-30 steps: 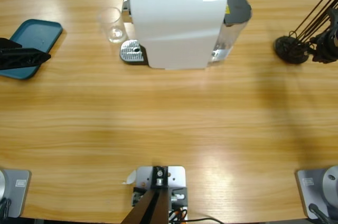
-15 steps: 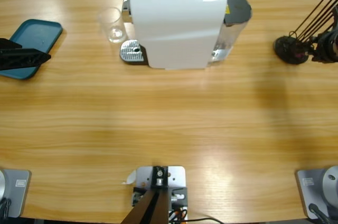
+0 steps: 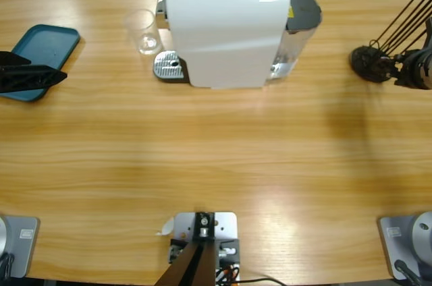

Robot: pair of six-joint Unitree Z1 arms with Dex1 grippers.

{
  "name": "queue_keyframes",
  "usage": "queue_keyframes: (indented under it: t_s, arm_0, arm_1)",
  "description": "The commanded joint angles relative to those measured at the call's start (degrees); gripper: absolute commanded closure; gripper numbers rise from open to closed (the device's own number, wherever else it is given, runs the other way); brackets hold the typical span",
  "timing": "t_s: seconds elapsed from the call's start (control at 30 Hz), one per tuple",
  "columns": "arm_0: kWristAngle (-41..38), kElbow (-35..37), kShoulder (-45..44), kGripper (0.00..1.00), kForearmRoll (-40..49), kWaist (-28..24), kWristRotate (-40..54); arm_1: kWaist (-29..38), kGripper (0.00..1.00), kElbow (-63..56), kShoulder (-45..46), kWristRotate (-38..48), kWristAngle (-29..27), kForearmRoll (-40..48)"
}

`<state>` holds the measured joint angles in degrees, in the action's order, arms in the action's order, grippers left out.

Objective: Pour coffee

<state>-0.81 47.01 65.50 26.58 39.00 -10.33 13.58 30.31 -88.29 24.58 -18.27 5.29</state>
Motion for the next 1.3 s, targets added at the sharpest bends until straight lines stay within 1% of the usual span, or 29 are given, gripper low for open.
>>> queue_keyframes:
  t_s: [0.03,0.43,0.8,0.83,0.87,0.9,0.97,1.0,1.07,1.1,1.2,1.23,1.27,1.3]
  arm_0:
    - [-1.1,-1.9,1.5,0.009,0.2,-0.6,-0.5]
    - [-1.1,-2.0,1.6,0.009,0.1,-0.6,-0.4]
    - [-1.1,-2.1,1.6,0.009,-0.1,-0.6,-0.2]
    - [-1.1,-2.1,1.6,0.009,-0.1,-0.6,-0.2]
    - [-1.1,-2.1,1.6,0.009,-0.1,-0.6,-0.2]
    - [-1.1,-2.1,1.6,0.009,-0.1,-0.6,-0.2]
    - [-1.1,-2.1,1.6,0.009,-0.2,-0.6,-0.2]
    - [-1.1,-2.1,1.6,0.009,-0.2,-0.6,-0.2]
    - [-1.1,-2.1,1.6,0.009,-0.2,-0.6,-0.2]
    - [-1.1,-2.1,1.6,0.009,-0.2,-0.6,-0.2]
    - [-1.1,-2.1,1.6,0.009,-0.3,-0.6,-0.2]
    - [-1.1,-2.2,1.6,0.009,-0.3,-0.6,-0.2]
    - [-1.1,-2.2,1.6,0.009,-0.4,-0.6,-0.2]
    - [-1.1,-2.2,1.6,0.009,-0.4,-0.6,-0.2]
  arm_1:
    - [0.6,0.395,-2.5,-0.9,0.7,-1.3,2.5]
    - [0.6,0.400,-2.4,-4.0,0.7,-1.3,4.7]
    - [0.5,0.415,-2.5,-5.2,2.2,-3.1,5.4]
    - [0.5,0.444,-2.6,-5.3,2.3,-3.2,5.6]
    - [0.5,0.517,-2.6,-5.4,2.4,-3.3,5.8]
    - [0.5,0.534,-2.6,-5.6,2.4,-3.3,6.0]
    - [0.5,0.539,-2.7,-5.9,2.6,-3.3,6.3]
    - [0.5,0.583,-2.7,-6.0,2.7,-3.4,6.3]
    - [0.5,0.752,-2.8,-6.1,3.1,-4.0,6.3]
    - [0.5,0.796,-2.9,-6.1,3.3,-4.1,6.4]
    - [0.5,0.798,-3.0,-6.2,3.7,-4.4,6.4]
    - [0.5,0.838,-3.0,-6.2,3.7,-4.4,6.4]
    - [0.5,0.911,-3.0,-6.3,3.7,-4.5,6.4]
    - [0.4,0.915,-3.0,-6.4,3.8,-4.5,6.4]
